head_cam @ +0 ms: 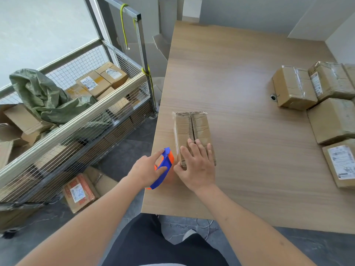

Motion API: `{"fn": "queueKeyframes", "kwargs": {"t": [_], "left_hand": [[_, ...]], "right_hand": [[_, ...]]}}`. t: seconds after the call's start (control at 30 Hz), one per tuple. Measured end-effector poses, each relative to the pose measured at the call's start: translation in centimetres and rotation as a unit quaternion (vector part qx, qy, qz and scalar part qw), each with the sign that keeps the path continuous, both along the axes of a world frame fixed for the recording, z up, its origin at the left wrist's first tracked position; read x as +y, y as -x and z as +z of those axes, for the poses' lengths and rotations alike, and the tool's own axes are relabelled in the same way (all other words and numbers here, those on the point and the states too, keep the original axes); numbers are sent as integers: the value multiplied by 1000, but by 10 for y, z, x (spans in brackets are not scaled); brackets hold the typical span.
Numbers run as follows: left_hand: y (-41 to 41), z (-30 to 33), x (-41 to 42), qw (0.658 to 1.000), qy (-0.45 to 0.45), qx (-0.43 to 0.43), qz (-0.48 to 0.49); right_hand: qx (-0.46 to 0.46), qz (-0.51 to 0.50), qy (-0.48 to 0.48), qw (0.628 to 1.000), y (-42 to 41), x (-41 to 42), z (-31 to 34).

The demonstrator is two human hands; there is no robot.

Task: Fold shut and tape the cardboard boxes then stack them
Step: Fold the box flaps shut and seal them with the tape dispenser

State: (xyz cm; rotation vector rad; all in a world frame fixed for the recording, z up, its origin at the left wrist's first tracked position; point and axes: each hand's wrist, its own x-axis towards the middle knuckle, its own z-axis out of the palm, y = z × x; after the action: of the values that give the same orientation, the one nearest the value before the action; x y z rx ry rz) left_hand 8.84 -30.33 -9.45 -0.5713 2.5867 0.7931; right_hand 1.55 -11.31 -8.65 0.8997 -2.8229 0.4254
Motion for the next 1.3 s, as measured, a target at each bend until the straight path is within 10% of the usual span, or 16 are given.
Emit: {"fn": "queueKeyframes", "kwargs": {"t": [0.4,0.87,1.3], "left_hand": [[1,-18,43,996,-55,68,30],[14,39,72,926,19,337,-170],[22,16,88,902,46,355,-243]], "right_hand": [[47,-14,-22,999,4,29,-10],[-240,126,18,962,35,84,40],[42,179,89,979,26,109,19]]}}
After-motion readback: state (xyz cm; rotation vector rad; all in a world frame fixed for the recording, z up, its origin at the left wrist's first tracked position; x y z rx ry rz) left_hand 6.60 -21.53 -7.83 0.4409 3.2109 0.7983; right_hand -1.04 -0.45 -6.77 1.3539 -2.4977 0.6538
